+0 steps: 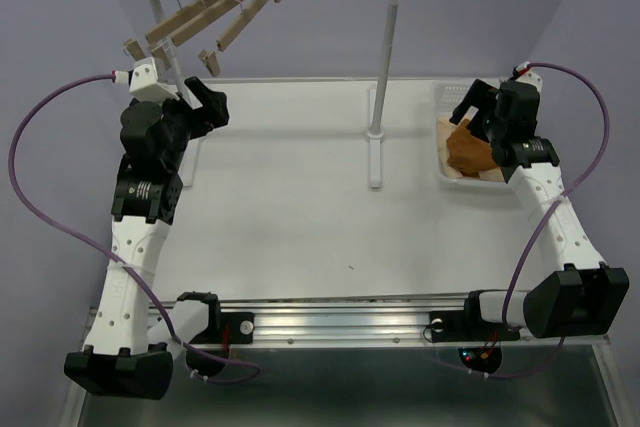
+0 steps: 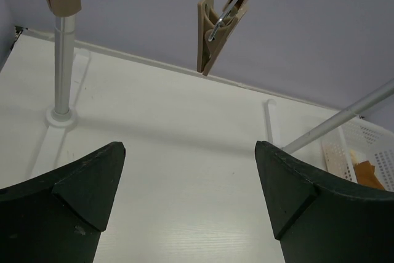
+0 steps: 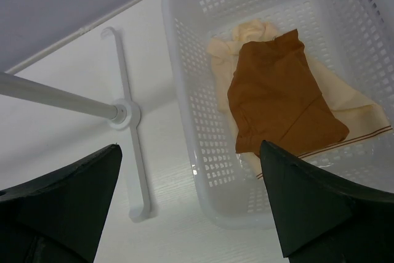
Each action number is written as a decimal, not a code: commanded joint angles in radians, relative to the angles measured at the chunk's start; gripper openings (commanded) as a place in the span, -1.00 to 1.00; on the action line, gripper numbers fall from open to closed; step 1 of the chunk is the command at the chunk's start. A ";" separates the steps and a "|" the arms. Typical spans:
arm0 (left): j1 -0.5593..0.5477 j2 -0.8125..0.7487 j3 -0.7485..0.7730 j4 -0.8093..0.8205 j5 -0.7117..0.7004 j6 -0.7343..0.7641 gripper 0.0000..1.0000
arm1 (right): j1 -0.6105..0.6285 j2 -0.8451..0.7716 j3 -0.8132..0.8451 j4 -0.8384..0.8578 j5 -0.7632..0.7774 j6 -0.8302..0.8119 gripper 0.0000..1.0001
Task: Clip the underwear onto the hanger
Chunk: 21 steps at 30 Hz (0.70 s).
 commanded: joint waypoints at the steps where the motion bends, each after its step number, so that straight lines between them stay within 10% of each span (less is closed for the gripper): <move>1: 0.001 -0.035 -0.016 0.077 0.008 -0.002 0.98 | -0.004 -0.007 -0.004 0.063 0.006 0.002 1.00; 21: -0.001 -0.075 -0.199 0.127 -0.242 -0.113 0.98 | -0.038 0.401 0.186 -0.148 0.182 0.025 1.00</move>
